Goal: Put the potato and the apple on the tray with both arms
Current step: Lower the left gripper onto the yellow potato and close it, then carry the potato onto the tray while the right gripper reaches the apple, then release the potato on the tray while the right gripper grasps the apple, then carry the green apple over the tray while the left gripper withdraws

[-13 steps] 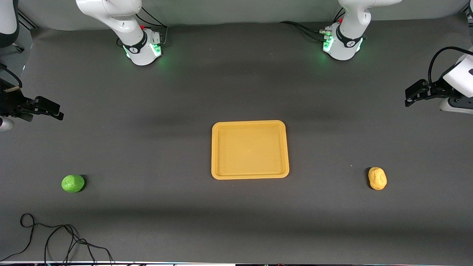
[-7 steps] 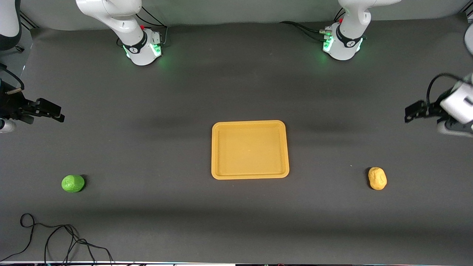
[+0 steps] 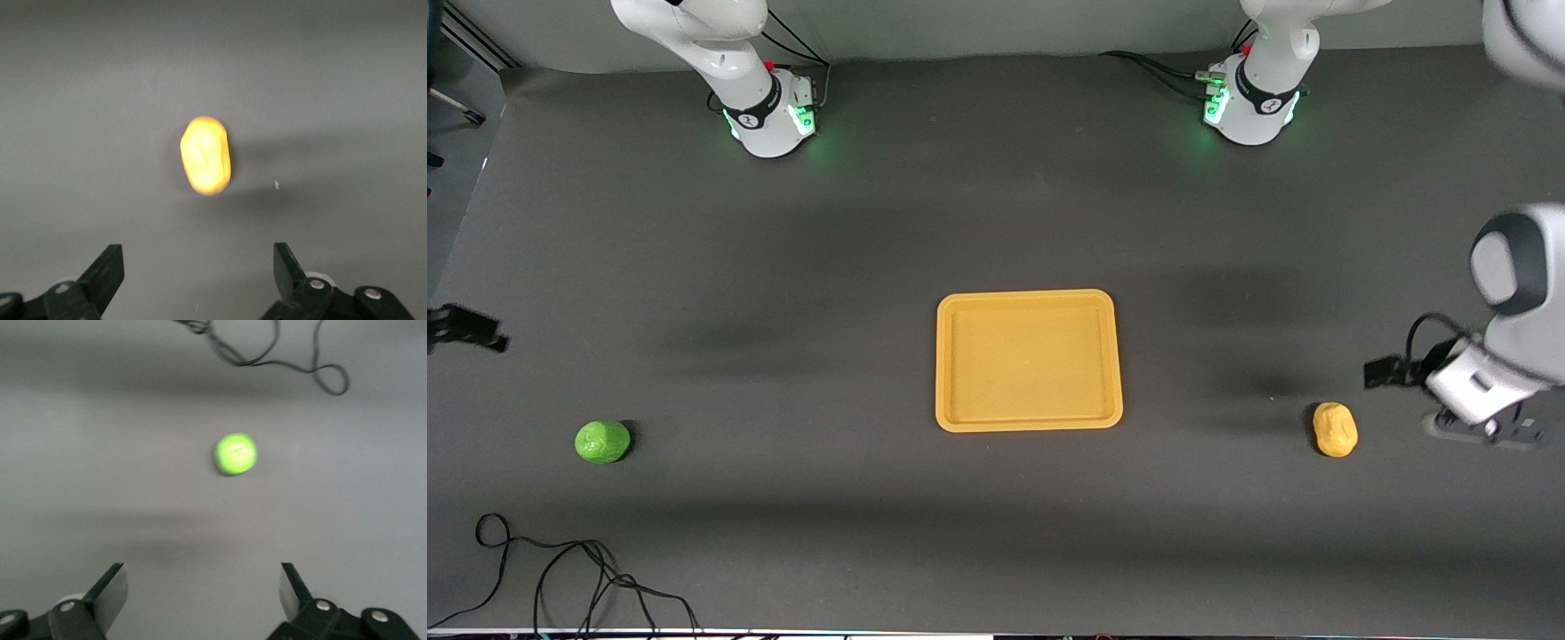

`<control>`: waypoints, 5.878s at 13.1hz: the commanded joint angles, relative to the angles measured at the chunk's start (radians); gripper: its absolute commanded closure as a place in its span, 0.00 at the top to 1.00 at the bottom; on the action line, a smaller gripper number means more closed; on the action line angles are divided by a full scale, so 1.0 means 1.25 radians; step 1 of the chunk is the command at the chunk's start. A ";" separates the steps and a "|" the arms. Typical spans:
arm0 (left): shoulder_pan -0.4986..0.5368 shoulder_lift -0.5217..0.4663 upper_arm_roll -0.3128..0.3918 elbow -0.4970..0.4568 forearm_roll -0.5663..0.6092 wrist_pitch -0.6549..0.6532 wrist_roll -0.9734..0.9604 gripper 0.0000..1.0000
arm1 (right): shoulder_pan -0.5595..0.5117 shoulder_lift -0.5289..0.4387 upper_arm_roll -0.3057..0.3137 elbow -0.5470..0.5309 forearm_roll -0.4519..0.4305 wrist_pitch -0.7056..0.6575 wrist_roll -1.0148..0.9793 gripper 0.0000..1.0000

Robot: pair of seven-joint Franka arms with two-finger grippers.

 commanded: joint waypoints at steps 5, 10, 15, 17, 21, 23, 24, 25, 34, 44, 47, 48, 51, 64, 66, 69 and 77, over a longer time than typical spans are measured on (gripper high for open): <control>0.003 0.236 0.000 0.140 -0.033 0.088 0.008 1.00 | -0.025 0.154 0.004 0.150 0.075 0.004 -0.078 1.00; 0.005 0.257 0.000 0.109 -0.063 0.069 0.001 0.65 | -0.018 0.271 0.005 0.097 0.119 0.181 -0.082 1.00; -0.008 0.221 -0.016 0.135 -0.100 -0.040 -0.093 0.22 | -0.025 0.376 0.006 0.050 0.156 0.331 -0.089 1.00; -0.027 0.178 -0.088 0.137 -0.117 -0.111 -0.229 0.13 | -0.025 0.403 0.006 0.050 0.161 0.354 -0.090 1.00; -0.138 0.154 -0.207 0.131 -0.107 -0.037 -0.525 0.10 | -0.027 0.444 0.006 0.050 0.161 0.371 -0.090 1.00; -0.252 0.166 -0.203 0.101 -0.099 0.052 -0.609 0.14 | -0.031 0.461 0.006 0.050 0.161 0.383 -0.090 1.00; -0.296 0.173 -0.200 0.069 -0.097 0.115 -0.647 0.14 | -0.032 0.465 0.006 0.050 0.161 0.383 -0.092 0.97; -0.325 0.174 -0.200 0.030 -0.095 0.153 -0.664 0.13 | -0.032 0.464 0.005 0.050 0.160 0.381 -0.095 0.76; -0.370 0.171 -0.192 -0.042 -0.094 0.187 -0.685 0.23 | -0.018 0.264 -0.007 0.054 0.140 0.136 -0.090 0.44; -0.369 0.152 -0.138 -0.038 -0.007 0.133 -0.681 0.99 | 0.180 -0.114 -0.007 -0.086 0.042 -0.137 0.224 0.44; -0.340 0.055 -0.107 -0.030 0.019 -0.008 -0.645 1.00 | 0.244 -0.119 -0.006 -0.109 0.042 -0.102 0.309 0.44; -0.317 0.006 -0.107 -0.030 0.020 -0.055 -0.618 1.00 | 0.255 -0.135 -0.006 -0.140 0.042 -0.055 0.309 0.44; -0.232 -0.115 -0.107 -0.028 0.016 -0.171 -0.520 1.00 | 0.288 -0.152 -0.003 -0.190 0.042 0.007 0.328 0.44; 0.048 -0.359 -0.106 -0.036 0.018 -0.294 -0.059 1.00 | 0.677 0.235 0.001 0.221 0.052 0.043 0.857 0.44; 0.048 -0.351 -0.106 -0.028 0.017 -0.302 -0.063 1.00 | 0.754 0.332 0.003 0.328 0.052 0.044 0.981 0.44; 0.047 -0.345 -0.107 -0.026 0.017 -0.297 -0.057 1.00 | 0.821 0.400 0.005 0.378 0.050 0.049 1.025 0.44; 0.048 -0.327 -0.107 -0.005 0.012 -0.300 -0.047 1.00 | 0.816 0.545 0.003 0.285 0.043 0.281 1.017 0.44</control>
